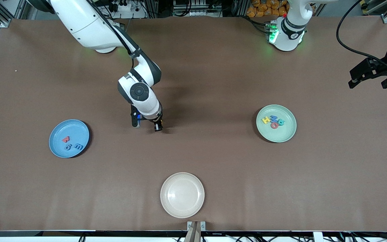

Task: Sort upper and lower case letters into plates
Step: 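Lower the right gripper and grasp the yellow h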

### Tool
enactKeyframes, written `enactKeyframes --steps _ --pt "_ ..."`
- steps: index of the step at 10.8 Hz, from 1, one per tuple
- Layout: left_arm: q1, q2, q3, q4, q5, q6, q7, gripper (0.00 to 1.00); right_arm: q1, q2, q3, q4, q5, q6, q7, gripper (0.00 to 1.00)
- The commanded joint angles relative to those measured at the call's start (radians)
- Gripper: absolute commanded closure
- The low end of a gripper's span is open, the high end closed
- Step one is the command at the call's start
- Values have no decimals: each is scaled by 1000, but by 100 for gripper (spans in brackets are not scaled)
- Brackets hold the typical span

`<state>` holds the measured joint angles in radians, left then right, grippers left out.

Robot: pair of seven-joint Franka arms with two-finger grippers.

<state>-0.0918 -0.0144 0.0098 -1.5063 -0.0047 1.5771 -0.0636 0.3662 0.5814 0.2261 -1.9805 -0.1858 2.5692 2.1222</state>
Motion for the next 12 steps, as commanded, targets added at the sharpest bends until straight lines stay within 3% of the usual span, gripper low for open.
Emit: enactKeyframes --steps 1,6,12 --pt "3 -2 1 3 6 3 -13 0 4 2 3 -21 -47 19 44 100" --pt "3 -12 2 3 11 -5 -15 0 -64 -51 3 -21 -104 3 -32 100" --pt "4 -13 4 3 11 -9 -15 0 -297 -127 3 -9 -103 -164 -517 100"
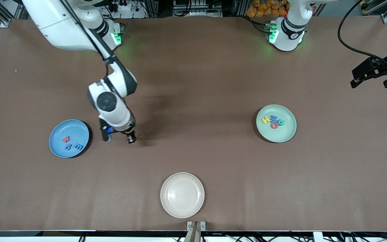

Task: Sort upper and lower case letters into plates
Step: 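Carry the h to the blue plate with the right gripper and drop it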

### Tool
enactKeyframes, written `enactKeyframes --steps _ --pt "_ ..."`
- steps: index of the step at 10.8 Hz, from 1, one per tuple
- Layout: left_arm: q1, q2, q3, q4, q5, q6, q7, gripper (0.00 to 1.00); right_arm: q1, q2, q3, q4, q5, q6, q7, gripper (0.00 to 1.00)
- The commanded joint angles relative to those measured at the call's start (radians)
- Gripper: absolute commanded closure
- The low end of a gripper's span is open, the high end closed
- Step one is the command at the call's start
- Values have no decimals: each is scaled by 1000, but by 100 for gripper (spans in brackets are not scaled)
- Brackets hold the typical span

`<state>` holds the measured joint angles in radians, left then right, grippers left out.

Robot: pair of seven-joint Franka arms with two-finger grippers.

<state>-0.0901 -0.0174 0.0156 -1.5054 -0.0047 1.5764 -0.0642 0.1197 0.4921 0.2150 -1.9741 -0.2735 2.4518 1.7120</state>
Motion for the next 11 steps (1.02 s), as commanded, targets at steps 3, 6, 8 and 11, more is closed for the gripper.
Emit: enactKeyframes --steps 3,6,8,11 --pt "3 -10 -2 2 11 -9 -14 0 -153 -58 14 -14 -16 -125 -383 100" --pt "3 -10 -2 2 11 -9 -14 0 -262 -78 1 -14 -26 -177 -649 100" --pt "6 -10 0 2 11 -10 -14 0 -342 -82 -11 -17 -29 -192 -811 100" --pt "4 -9 0 2 11 -10 -14 0 -367 -92 -74 -17 -30 -212 -978 100"
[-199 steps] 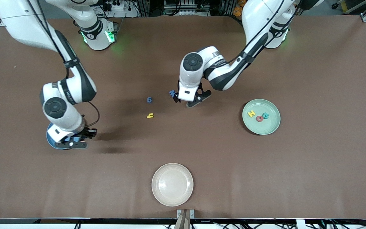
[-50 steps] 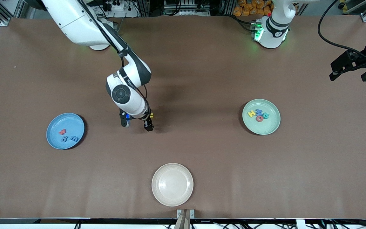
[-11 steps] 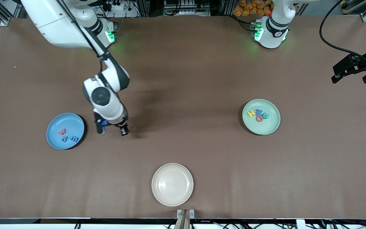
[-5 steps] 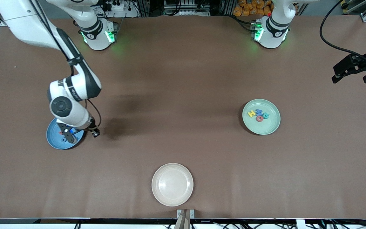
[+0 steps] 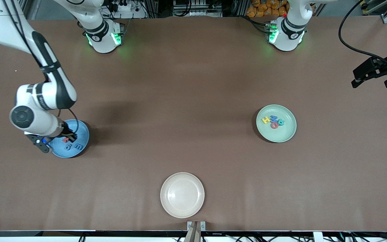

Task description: Sort upper and lower case letters into plates

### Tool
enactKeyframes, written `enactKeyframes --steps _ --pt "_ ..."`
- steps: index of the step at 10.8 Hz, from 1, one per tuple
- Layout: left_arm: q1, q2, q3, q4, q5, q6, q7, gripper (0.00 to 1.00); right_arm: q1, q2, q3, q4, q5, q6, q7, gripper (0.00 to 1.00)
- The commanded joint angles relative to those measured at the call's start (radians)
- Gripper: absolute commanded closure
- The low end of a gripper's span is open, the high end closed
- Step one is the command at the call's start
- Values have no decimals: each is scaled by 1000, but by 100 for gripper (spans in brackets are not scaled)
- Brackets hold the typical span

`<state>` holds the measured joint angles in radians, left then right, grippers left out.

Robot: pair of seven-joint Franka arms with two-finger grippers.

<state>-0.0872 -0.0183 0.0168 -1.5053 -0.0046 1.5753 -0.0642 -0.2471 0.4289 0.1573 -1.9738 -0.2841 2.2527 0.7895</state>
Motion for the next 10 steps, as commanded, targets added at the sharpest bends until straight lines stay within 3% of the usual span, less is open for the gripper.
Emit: enactKeyframes --steps 1,2,3,4,10 --pt "3 -8 -3 2 11 -9 -13 0 -15 -26 -42 -13 -18 -5 -126 100" --pt "3 -6 -1 2 11 -9 -12 0 -35 -22 -56 1 -17 -4 -200 74" --pt "1 -6 -3 2 12 -9 -12 0 -41 -22 -56 4 -15 -7 -214 27" --pt "1 -6 -3 2 12 -9 -12 0 -35 -22 -56 3 -14 -5 -210 0" --pt "0 -8 -5 1 12 -11 -14 0 6 -70 -50 43 -1 -80 -222 0"
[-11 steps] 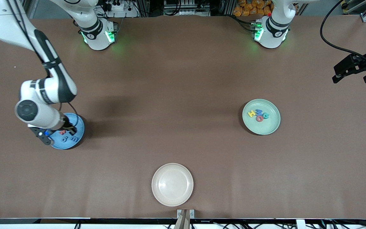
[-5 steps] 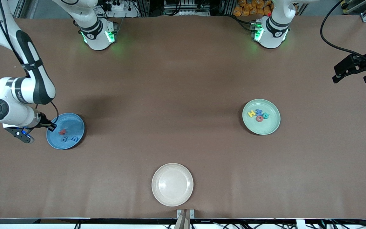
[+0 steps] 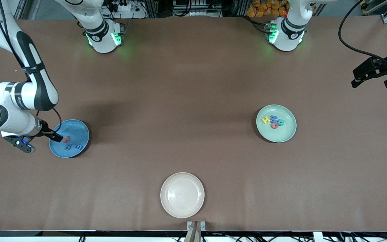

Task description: Sort upper and lower case letters into plates

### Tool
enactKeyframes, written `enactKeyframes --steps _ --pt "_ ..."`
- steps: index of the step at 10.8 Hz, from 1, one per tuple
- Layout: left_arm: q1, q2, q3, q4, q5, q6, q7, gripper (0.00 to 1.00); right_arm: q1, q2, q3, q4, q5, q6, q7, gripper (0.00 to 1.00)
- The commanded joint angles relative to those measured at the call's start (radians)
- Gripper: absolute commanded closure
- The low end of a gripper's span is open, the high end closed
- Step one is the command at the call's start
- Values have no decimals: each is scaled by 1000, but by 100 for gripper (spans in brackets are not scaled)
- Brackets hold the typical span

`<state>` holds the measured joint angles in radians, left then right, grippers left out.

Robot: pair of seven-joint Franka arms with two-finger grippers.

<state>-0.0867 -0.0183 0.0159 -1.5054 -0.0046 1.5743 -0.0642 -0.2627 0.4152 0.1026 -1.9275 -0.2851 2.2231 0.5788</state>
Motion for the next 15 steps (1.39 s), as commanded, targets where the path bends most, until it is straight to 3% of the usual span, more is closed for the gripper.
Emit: enactKeyframes --steps 1,3,5,8,15 --pt "-1 -8 -2 2 12 -11 -16 0 51 -102 9 -25 0 -56 -16 0" --pt "-1 -6 -2 2 12 -11 -16 0 94 -205 20 -57 18 -100 -83 0" --pt "-1 -6 -2 2 12 -11 -16 0 92 -298 34 -56 220 -182 -286 0" --pt "-1 -2 -1 2 14 -10 -14 0 112 -366 40 2 225 -256 -341 0" --pt "-1 7 0 14 26 -7 -14 0 149 -363 61 451 241 -549 -491 0"
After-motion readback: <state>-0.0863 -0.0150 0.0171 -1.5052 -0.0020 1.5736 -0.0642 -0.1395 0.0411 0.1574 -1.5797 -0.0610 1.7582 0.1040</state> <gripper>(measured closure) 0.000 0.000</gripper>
